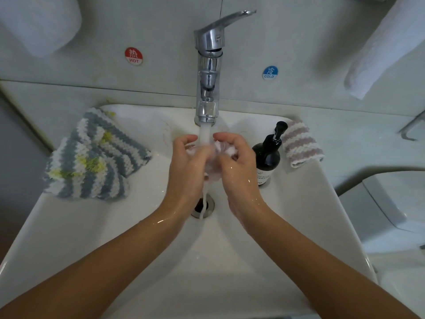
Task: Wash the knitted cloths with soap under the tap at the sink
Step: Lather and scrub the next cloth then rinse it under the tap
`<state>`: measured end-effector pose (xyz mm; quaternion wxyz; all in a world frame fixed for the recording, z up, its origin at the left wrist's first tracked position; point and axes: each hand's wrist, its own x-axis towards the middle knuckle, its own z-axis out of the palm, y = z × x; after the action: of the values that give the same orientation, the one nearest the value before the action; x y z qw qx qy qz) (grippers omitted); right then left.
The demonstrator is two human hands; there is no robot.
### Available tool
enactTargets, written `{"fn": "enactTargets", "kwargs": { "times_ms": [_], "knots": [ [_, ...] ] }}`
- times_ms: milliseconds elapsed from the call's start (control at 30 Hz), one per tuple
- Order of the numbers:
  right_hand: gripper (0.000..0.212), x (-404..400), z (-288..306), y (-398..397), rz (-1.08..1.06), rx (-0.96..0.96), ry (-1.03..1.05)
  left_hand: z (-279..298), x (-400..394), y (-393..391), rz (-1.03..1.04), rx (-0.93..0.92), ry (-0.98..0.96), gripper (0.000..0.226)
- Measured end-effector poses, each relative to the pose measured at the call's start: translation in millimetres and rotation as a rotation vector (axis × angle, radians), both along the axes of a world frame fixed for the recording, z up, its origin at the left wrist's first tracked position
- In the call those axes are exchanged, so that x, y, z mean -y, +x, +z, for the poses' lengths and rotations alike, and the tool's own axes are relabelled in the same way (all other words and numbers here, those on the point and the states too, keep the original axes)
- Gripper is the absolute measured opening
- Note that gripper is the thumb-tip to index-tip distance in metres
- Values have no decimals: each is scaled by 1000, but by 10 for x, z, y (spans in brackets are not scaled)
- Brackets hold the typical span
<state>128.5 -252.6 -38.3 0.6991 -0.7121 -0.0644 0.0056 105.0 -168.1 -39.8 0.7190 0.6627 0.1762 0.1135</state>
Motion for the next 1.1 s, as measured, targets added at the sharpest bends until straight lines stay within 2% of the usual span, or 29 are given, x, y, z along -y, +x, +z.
{"fn": "enactTargets", "kwargs": {
  "times_ms": [67,167,267,333,433,533,600,700,733,800,867,933,1033,1100],
  "knots": [
    [45,15,-17,7,-10,-9,29,-44,-10,66,-2,-102,61,20],
    [37,7,-18,-7,28,-51,96,-121,-36,113,-12,-169,294,26],
    [13,-58,-81,-16,51,-122,51,-139,-22,49,81,-70,183,26],
    [19,-92,-149,0,39,-145,-57,-85,3,-10,113,28,129,3],
    [24,-75,-152,39,73,-180,-149,-41,34,-42,95,98,32,23],
    [13,-25,-130,73,78,-110,-227,-8,14,-43,86,63,-41,35],
    [7,-27,-140,73,40,-47,-190,-9,9,-42,90,55,-44,34],
    [9,-78,-153,39,18,-6,-109,-64,26,-24,94,16,-36,10],
    [11,-99,-147,26,15,-16,-88,-91,46,-14,87,5,-1,8],
    [20,-148,-149,13,-9,-64,-92,-171,87,3,82,-3,90,26],
    [30,-176,-164,23,-28,-146,-147,-210,112,5,161,-22,73,26],
    [35,-202,-190,2,-9,-131,-149,-249,117,27,229,-51,67,28],
    [32,-235,-247,38,27,47,-400,-237,131,25,256,-46,23,32],
    [35,-249,-217,64,55,1,-508,-219,127,2,242,-42,4,33]
  ]
}}
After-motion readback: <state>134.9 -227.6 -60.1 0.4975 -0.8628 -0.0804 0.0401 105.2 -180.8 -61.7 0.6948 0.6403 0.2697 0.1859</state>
